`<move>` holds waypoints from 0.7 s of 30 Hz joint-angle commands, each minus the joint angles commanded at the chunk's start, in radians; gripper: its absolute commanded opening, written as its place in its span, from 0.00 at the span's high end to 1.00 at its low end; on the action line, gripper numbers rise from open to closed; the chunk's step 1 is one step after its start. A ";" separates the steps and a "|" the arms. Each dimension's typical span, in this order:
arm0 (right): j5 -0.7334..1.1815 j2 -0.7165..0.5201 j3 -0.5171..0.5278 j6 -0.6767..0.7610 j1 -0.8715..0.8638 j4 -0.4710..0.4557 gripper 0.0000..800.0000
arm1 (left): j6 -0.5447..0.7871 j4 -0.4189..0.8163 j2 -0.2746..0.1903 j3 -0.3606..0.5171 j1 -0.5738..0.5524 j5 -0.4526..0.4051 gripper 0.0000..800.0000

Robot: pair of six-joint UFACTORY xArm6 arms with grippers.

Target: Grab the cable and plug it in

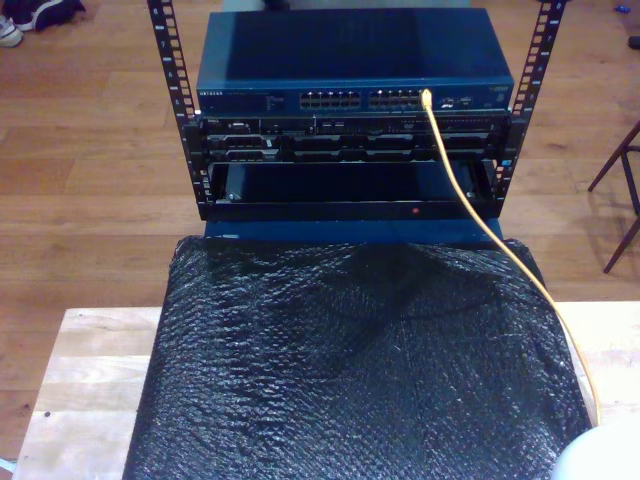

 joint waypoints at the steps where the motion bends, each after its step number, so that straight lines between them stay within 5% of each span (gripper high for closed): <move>1: -0.020 0.015 0.006 0.003 -0.005 0.002 0.00 | 0.000 0.000 0.000 0.000 0.000 0.000 0.00; 21: -0.040 0.014 0.014 0.003 -0.029 0.003 0.00 | 0.000 0.000 0.000 0.000 0.000 0.000 0.00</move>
